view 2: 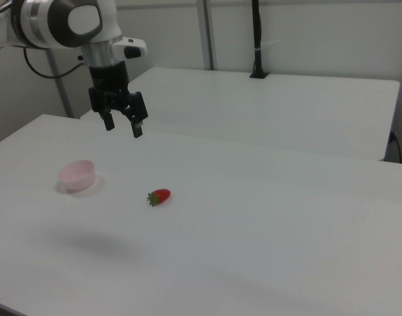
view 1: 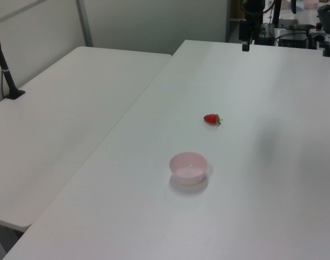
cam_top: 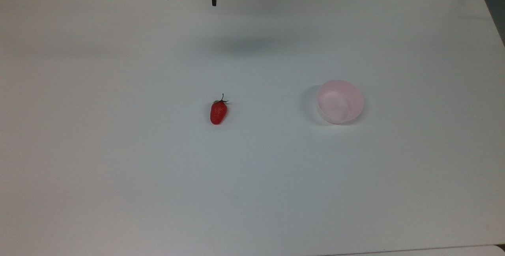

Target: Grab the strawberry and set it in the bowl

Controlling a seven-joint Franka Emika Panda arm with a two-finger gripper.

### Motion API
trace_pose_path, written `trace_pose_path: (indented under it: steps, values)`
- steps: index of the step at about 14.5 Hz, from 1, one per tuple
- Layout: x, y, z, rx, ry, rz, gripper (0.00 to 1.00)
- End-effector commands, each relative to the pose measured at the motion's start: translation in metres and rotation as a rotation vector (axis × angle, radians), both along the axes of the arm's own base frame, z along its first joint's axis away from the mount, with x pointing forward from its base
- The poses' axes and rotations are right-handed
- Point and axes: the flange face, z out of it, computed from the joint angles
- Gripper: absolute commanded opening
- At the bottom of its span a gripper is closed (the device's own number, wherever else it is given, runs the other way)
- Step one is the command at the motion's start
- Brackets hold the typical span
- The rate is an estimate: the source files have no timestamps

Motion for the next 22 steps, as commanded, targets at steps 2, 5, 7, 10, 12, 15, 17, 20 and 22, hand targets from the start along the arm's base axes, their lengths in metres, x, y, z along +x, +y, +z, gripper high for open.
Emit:
trace_pose_path:
  steps: [2,5,7,10,12,15,17,20,22]
  values:
    - [-0.001,-0.005,0.002,0.005,-0.007,-0.010,1.00]
    - [-0.001,-0.005,0.002,0.005,-0.007,-0.010,1.00]
    - [0.000,-0.005,0.002,0.007,-0.009,-0.010,1.00]
    - [0.000,-0.005,0.002,0.007,-0.010,-0.010,1.00]
    - [0.000,-0.005,0.002,0.005,-0.010,-0.008,1.00]
    - [0.000,-0.005,0.001,0.007,-0.010,-0.008,1.00]
    - [0.002,-0.005,0.001,0.007,-0.015,-0.008,1.00]
    - [0.012,-0.010,-0.014,0.007,-0.012,-0.013,1.00]
    - [0.023,-0.016,-0.024,0.009,-0.036,-0.020,1.00]
